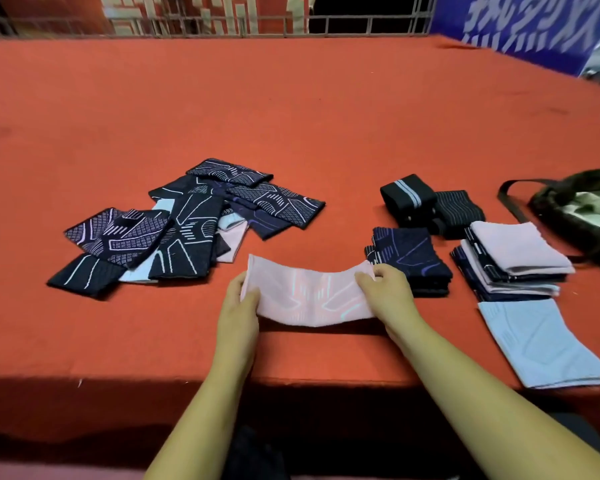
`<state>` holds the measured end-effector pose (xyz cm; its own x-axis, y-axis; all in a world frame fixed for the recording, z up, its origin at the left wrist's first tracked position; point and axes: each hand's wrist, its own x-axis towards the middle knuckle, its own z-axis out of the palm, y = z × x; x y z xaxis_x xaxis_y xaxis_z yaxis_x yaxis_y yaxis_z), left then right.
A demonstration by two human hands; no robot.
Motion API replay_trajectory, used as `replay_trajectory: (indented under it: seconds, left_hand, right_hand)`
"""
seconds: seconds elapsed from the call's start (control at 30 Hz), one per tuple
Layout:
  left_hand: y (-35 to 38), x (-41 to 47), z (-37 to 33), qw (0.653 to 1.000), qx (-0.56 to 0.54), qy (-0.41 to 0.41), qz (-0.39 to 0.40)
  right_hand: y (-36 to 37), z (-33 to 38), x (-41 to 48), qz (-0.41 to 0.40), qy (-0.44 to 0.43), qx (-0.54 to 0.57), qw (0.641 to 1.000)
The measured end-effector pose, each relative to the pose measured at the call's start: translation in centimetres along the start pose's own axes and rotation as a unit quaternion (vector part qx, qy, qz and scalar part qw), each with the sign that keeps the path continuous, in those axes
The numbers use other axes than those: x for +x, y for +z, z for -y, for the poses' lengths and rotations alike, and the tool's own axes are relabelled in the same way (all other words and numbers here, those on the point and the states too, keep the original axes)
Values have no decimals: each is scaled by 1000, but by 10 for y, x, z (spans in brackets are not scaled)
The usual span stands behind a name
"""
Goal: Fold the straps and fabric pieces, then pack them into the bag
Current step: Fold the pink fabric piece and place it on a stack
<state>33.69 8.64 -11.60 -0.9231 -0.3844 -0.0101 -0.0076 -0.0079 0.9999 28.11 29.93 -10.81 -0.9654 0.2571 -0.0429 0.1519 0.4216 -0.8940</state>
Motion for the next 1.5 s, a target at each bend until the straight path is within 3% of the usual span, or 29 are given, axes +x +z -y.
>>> replay_trajectory:
  seconds: [0.2,0.37,0.5,0.57,0.7,0.83,0.93,1.0,1.1,1.27,1.4,1.5]
  left_hand:
    - [-1,-13,13,990,68,10,125]
    - [12,-25,10,964,130,95,212]
    - [23,-25,10,930,186,175,263]
    - [27,-21,18,915,257,191,244]
    - [29,-14,28,927,320,146,129]
    - [34,-12,33,911,329,180,168]
    - [34,-12,31,933,273,186,141]
    - [35,-16,28,927,247,219,176]
    - [41,-20,31,887,273,274,252]
    - [40,-17,37,861,304,271,305]
    - [41,-19,31,915,232,203,261]
    - [39,-19,29,947,188,143,218]
  right_hand:
    - [-2,-26,-15,42,-1,28,999]
    - [-9,-38,-20,42,-44,104,993]
    - [-10,-36,-19,40,-61,88,993]
    - [-9,-35,-18,34,-63,63,995]
    - [-5,-35,-17,35,-61,39,997]
    - [-5,-36,-17,37,-63,36,997]
    - [-6,-35,-17,58,-55,28,996]
    - [-4,-33,-15,92,-43,33,994]
    - [-4,-33,-12,120,-52,46,990]
    - [-9,-38,-10,107,-82,23,991]
    - [-4,-41,-14,76,-64,29,995]
    - [-11,-30,-26,85,-109,100,985]
